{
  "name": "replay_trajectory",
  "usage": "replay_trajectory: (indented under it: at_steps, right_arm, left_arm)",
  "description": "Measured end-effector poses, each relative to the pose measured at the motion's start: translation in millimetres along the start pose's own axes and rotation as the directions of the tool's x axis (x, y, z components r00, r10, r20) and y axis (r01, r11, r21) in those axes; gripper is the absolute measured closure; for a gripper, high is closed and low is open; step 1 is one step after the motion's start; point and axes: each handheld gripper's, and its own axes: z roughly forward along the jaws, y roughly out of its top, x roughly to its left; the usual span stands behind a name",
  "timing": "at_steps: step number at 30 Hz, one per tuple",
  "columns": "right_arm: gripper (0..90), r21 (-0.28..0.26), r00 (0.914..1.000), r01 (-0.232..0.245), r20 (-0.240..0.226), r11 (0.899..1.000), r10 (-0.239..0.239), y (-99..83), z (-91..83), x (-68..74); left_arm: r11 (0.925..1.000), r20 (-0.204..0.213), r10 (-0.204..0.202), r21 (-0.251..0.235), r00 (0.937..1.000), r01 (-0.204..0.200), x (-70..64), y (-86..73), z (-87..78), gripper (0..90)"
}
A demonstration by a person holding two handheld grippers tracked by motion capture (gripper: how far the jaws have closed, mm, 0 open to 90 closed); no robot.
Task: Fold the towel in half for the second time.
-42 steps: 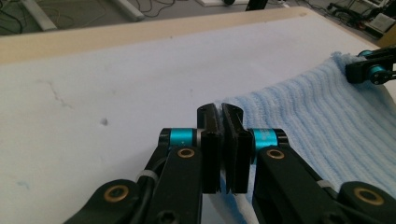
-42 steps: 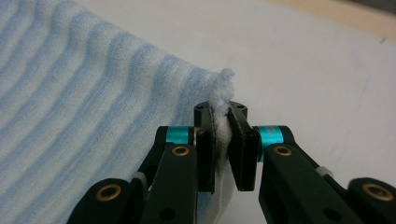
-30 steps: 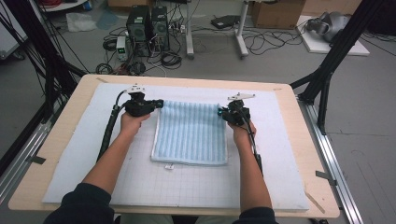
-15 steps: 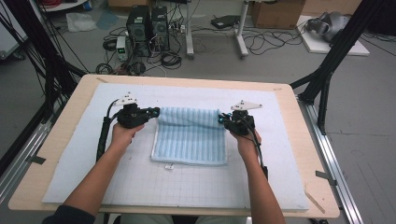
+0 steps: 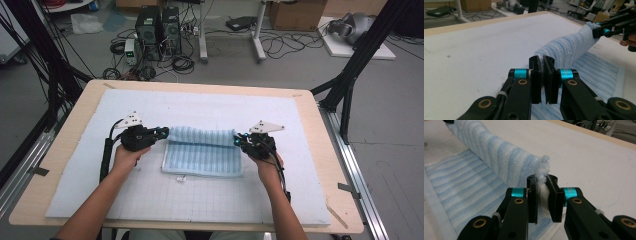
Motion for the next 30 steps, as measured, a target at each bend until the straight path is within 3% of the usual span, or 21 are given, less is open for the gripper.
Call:
replay_trajectory:
  at_steps: [7,19,30]
  right_arm:
    - [80.1,-0.003,0.9998,0.002,-0.022,1.0,-0.002,-16.3,-10.4,10.6]
    - [80.4,0.033,0.9988,0.037,-0.035,0.999,-0.035,-36.9,-23.2,24.3]
    - [79.1,0.05,0.9973,0.058,-0.048,0.997,-0.055,-45.6,-27.9,27.8]
  left_arm:
    - [1.0,0.015,0.005,0.001,0.9999,-0.005,-12.6,-14.7,-11.0,84.6]
    - [0.9976,0.044,0.026,0.064,0.9987,-0.029,-26.8,-32.1,-17.6,84.2]
    - [0.9958,0.05,0.022,0.088,0.9985,-0.026,-30.2,-38.6,-26.8,82.0]
